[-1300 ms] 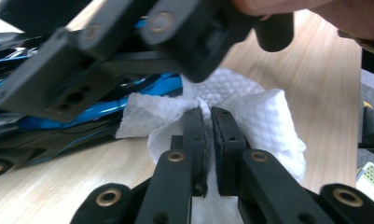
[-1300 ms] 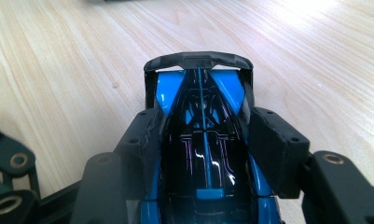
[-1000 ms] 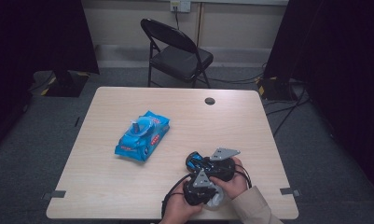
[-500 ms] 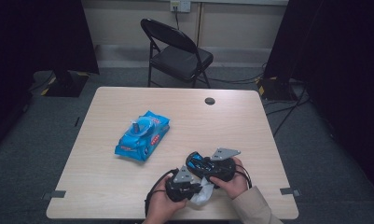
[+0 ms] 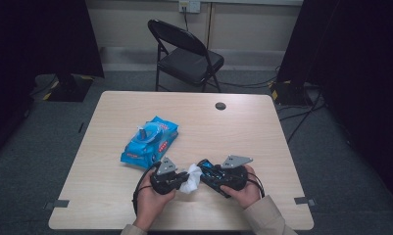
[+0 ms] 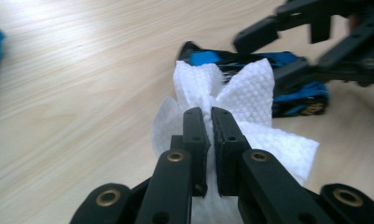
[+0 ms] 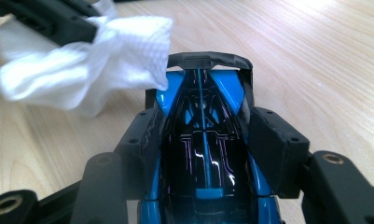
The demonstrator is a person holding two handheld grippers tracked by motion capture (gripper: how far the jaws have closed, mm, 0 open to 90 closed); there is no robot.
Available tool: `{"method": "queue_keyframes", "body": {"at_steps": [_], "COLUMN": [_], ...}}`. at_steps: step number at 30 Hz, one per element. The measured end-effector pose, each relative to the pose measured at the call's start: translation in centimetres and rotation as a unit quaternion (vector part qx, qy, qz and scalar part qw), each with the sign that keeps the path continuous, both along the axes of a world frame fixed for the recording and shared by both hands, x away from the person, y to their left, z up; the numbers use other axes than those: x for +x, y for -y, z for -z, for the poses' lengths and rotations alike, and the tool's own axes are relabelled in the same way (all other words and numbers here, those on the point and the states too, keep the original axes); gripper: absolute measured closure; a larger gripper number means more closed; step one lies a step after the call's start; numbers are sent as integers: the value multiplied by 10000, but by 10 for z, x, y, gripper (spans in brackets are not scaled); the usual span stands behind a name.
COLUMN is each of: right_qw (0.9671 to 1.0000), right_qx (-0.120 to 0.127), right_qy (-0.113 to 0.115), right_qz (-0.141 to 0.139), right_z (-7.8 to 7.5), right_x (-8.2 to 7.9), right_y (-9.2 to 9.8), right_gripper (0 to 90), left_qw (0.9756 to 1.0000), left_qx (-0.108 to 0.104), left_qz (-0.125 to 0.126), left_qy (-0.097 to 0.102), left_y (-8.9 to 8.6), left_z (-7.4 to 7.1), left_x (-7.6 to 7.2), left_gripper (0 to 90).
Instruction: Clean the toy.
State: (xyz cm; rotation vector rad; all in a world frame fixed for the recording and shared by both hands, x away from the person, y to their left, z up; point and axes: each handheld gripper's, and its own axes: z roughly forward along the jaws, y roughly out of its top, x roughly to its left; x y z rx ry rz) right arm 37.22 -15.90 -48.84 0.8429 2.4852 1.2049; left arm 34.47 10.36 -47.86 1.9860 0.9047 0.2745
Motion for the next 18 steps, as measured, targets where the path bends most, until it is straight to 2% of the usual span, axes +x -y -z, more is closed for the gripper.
{"method": "queue_keyframes", "body": {"at_steps": [2, 5, 7, 11, 13, 14, 16, 18], "right_qw": [10000, 10000, 10000, 10000, 10000, 10000, 10000, 10000], "right_qx": [5, -6, -9, 4, 10, 3, 7, 15], "right_qy": [-1, 18, 20, 14, 15, 26, 24, 29], "right_qz": [-1, -11, -8, -5, -6, -13, -10, -7], "right_z": [0, 0, 0, 0, 0, 0, 0, 1], "right_x": [0, 0, 0, 0, 0, 0, 0, 0], "right_y": [0, 0, 0, 0, 0, 0, 0, -1], "right_gripper": [445, 445, 445, 445, 445, 445, 445, 445], "left_qw": [9999, 9997, 9997, 9991, 9987, 9983, 9975, 9982], "left_qx": [-41, 8, 23, -103, -12, -47, 26, 23], "left_qz": [-106, -224, -257, -399, -439, -504, -607, -543], "left_qy": [-35, -44, 24, 115, 273, 296, 365, 238], "left_y": [-1, -1, -1, -5, -6, -7, -4, 1], "left_z": [3, 8, 8, 1, -2, -3, 0, 7], "left_x": [6, 12, 14, 15, 15, 16, 17, 18], "left_gripper": [854, 854, 853, 853, 853, 851, 807, 812]}}
